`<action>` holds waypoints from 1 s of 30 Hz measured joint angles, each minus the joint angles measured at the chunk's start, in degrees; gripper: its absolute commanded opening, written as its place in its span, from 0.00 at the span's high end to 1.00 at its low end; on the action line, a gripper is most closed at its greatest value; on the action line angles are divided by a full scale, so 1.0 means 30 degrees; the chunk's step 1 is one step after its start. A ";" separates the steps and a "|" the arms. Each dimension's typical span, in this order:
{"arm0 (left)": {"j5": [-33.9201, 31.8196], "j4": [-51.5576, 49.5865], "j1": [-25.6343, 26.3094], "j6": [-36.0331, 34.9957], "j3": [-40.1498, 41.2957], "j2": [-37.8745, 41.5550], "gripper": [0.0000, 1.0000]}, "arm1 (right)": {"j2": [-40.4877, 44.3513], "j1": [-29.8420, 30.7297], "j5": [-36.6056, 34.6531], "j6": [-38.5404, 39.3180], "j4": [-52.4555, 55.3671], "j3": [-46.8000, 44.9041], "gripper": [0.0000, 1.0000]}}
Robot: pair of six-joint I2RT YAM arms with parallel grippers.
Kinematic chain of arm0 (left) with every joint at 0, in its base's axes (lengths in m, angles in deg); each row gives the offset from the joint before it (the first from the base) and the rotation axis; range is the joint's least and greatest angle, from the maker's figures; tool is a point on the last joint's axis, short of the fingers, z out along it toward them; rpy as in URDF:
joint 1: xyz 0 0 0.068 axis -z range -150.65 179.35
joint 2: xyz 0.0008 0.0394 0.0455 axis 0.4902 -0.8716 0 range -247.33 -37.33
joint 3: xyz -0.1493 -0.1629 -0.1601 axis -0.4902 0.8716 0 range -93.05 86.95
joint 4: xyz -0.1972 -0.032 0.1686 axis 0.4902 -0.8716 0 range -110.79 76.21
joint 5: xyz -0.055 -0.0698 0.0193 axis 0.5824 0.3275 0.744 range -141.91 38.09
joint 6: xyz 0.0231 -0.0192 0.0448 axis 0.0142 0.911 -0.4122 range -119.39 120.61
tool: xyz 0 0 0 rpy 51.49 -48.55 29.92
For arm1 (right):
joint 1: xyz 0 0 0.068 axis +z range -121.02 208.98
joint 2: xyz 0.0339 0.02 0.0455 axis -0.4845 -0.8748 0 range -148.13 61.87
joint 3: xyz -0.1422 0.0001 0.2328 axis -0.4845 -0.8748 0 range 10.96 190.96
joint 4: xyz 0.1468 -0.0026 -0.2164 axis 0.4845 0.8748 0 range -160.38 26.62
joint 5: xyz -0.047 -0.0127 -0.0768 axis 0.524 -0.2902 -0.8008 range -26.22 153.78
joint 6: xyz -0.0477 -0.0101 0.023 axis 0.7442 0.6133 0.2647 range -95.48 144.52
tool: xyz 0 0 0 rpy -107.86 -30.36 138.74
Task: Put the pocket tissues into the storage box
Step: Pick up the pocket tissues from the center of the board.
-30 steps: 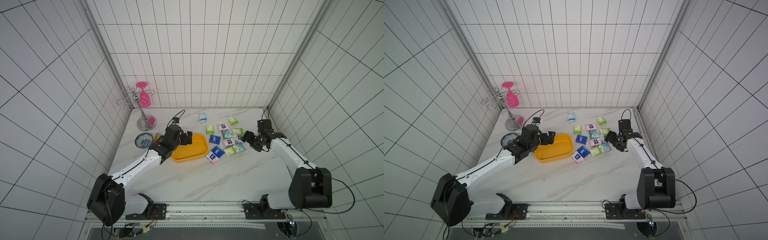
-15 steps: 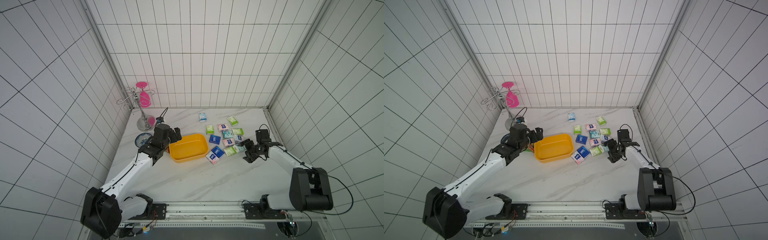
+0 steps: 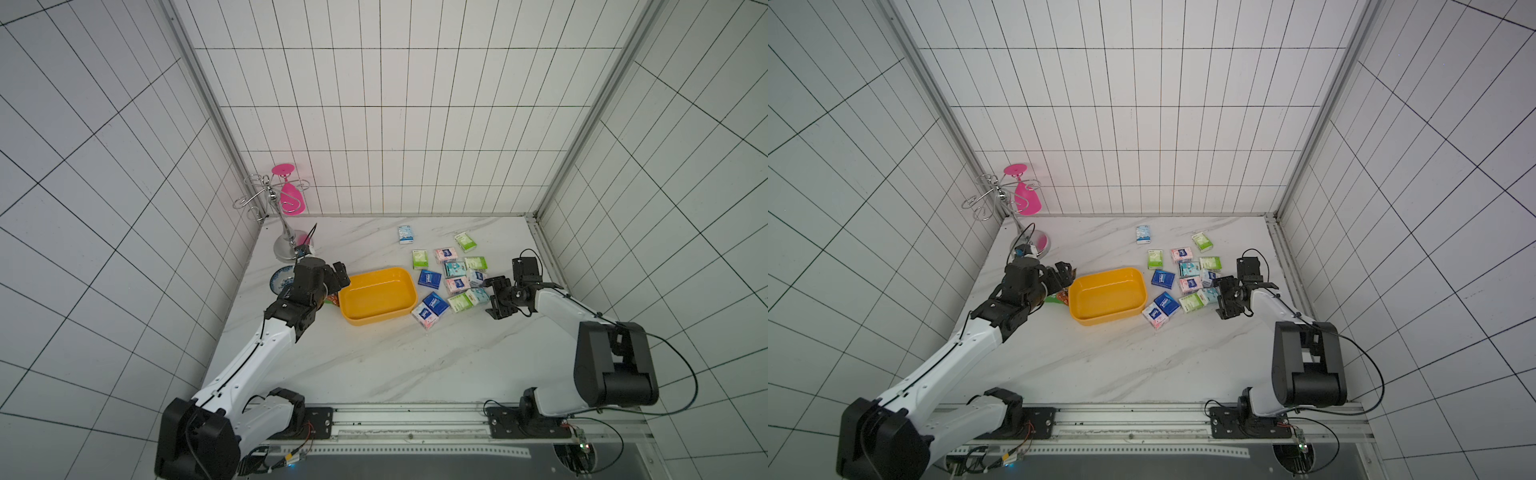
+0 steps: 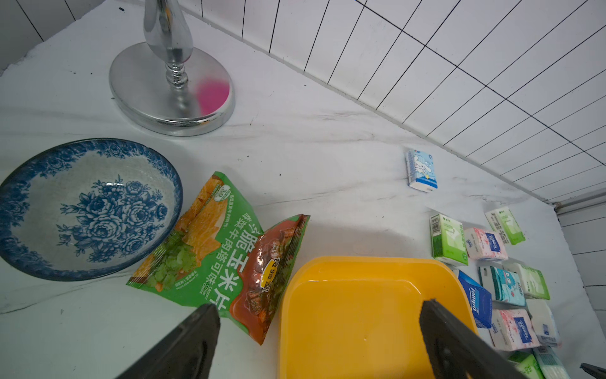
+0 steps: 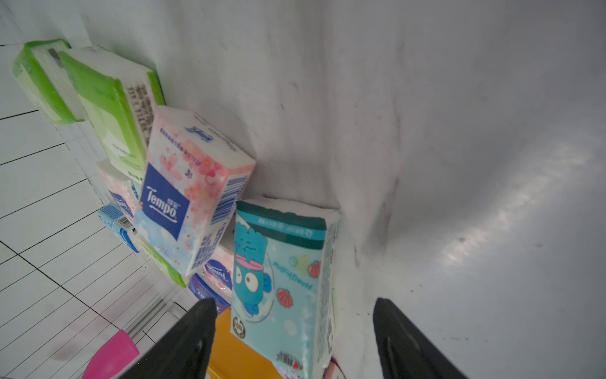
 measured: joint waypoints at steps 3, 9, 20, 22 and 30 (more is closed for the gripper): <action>0.0000 -0.0029 -0.0022 0.0000 0.0248 0.0321 0.02 | -0.0459 0.0284 -0.0117 0.0321 -0.0284 0.0000 0.27; 0.0000 -0.0189 -0.0342 -0.0073 0.0364 0.0576 0.02 | -0.1188 0.1115 -0.0525 0.0452 -0.1472 -0.0022 0.32; 0.0015 -0.0554 -0.0357 -0.0066 0.0364 0.0576 0.02 | -0.1559 0.1137 -0.1144 0.0743 -0.2317 -0.0153 0.62; 0.0015 -0.0583 -0.0357 -0.0073 0.0364 0.0576 0.02 | -0.1559 0.1137 -0.1180 0.0787 -0.2404 -0.0204 0.66; 0.0000 -0.0736 -0.0364 -0.0066 0.0364 0.0576 0.02 | -0.0663 0.1129 -0.1515 0.1457 -0.1311 -0.0219 0.69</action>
